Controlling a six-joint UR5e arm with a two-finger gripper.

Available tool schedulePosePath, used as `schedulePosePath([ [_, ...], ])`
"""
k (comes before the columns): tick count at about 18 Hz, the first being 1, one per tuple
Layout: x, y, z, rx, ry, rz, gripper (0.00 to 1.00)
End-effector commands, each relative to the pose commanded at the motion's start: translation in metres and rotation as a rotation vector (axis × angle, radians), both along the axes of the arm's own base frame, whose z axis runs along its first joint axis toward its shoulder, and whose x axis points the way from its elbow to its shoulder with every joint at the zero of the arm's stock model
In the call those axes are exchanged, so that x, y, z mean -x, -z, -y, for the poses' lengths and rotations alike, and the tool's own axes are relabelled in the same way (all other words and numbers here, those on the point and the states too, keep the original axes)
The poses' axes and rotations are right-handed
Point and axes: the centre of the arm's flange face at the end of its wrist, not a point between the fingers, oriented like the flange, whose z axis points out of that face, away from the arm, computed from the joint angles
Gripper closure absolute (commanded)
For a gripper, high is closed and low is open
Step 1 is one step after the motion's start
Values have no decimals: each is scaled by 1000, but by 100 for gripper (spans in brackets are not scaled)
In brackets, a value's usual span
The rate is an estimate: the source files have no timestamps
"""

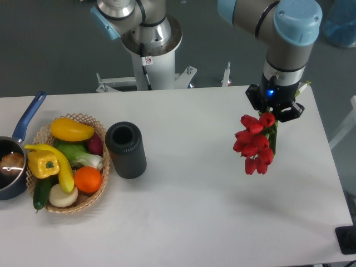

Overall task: Place the flowers on the table
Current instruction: 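Move the gripper holding the red tulips down toward the table surface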

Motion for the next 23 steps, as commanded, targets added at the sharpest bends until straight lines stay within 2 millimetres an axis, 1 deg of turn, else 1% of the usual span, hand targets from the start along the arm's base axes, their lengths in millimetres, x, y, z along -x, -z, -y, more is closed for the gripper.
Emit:
schedulePosePath([
  [4, 0, 0, 0, -1, -1, 2, 96],
  [6, 6, 4, -3, 4, -3, 7, 95],
  [8, 4, 12, -13, 16, 8, 15, 95],
  [10, 0, 21, -18, 22, 13, 30, 95],
  [12, 1, 29, -20, 26, -1, 42, 96],
  [15, -2, 48, -26, 40, -24, 70, 96],
  [19, -16, 77, -60, 54, -51, 103, 96],
  [20, -18, 86, -66, 59, -54, 114, 95],
  [22, -18, 100, -70, 68, -65, 130, 95],
  [23, -23, 104, -77, 70, -63, 134, 94],
])
